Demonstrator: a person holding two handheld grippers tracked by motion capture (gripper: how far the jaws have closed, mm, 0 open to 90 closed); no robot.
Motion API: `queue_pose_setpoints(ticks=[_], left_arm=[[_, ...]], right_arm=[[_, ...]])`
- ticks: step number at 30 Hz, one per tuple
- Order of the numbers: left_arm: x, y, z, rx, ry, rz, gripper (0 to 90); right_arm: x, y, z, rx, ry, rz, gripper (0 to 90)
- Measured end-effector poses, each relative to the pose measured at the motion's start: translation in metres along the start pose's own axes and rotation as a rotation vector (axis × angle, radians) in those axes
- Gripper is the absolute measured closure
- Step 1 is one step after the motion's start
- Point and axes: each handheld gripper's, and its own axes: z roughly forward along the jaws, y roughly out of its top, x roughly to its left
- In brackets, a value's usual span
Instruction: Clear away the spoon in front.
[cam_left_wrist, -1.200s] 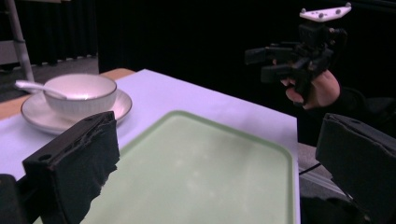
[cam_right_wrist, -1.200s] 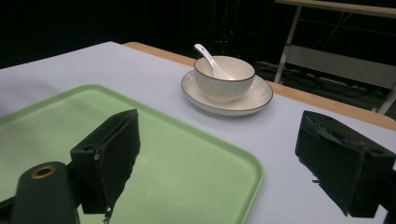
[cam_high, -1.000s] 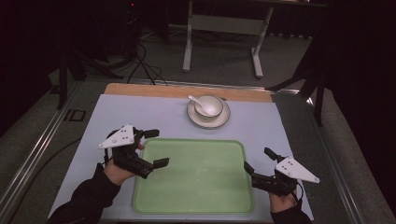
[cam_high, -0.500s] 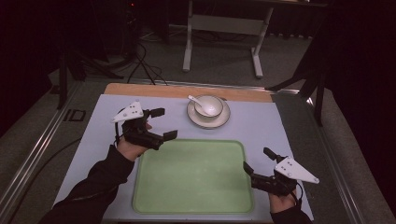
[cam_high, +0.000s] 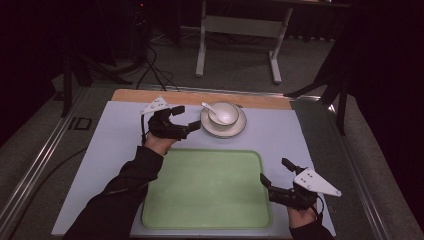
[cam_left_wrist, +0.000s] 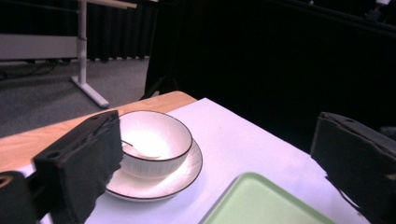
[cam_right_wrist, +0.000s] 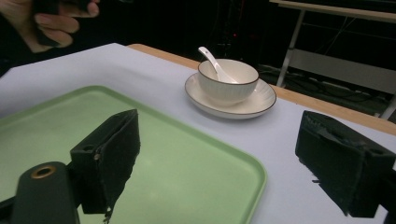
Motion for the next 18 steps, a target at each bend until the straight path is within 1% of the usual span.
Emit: queue_pose_setpoints(ticks=[2, 4, 7, 8, 9, 10, 11, 12, 13, 14, 15, 18], left_arm=[[0.004, -0.002, 0.007, -0.003, 0.019, -0.017, 4.0], [0.008, -0.004, 0.014, -0.008, 0.046, -0.026, 4.8], [0.016, -0.009, 0.026, -0.001, 0.077, -0.054, 7.1], [0.016, -0.009, 0.026, -0.001, 0.077, -0.054, 8.8], [0.021, -0.013, 0.034, 0.004, 0.094, -0.085, 10.3], [0.024, -0.015, 0.037, 0.003, 0.098, -0.098, 10.9], [0.026, -0.017, 0.041, 0.008, 0.117, -0.103, 12.8], [0.029, -0.019, 0.044, 0.009, 0.122, -0.111, 14.9], [0.031, -0.020, 0.048, 0.012, 0.131, -0.122, 15.0], [0.031, -0.020, 0.048, 0.012, 0.131, -0.122, 16.0], [0.037, -0.023, 0.055, 0.018, 0.143, -0.145, 16.0], [0.046, -0.027, 0.065, 0.025, 0.158, -0.192, 16.8]], right_arm=[[0.000, 0.000, 0.000, 0.001, 0.001, 0.001, 13.7], [0.000, 0.000, 0.000, 0.003, 0.003, 0.001, 13.7], [0.000, -0.001, 0.001, 0.006, 0.007, 0.004, 13.7], [0.000, -0.001, 0.001, 0.006, 0.009, 0.005, 13.7], [0.000, -0.001, 0.001, 0.007, 0.011, 0.006, 13.7], [0.000, -0.001, 0.001, 0.007, 0.013, 0.007, 13.7], [0.000, -0.001, 0.001, 0.006, 0.013, 0.006, 13.8], [0.000, -0.001, 0.001, 0.006, 0.014, 0.007, 13.8], [-0.001, -0.001, 0.001, 0.006, 0.015, 0.009, 13.8], [-0.001, -0.001, 0.001, 0.006, 0.015, 0.009, 13.8], [-0.001, -0.001, 0.001, 0.008, 0.015, 0.010, 13.8], [-0.002, -0.002, 0.001, 0.009, 0.020, 0.016, 13.9]])
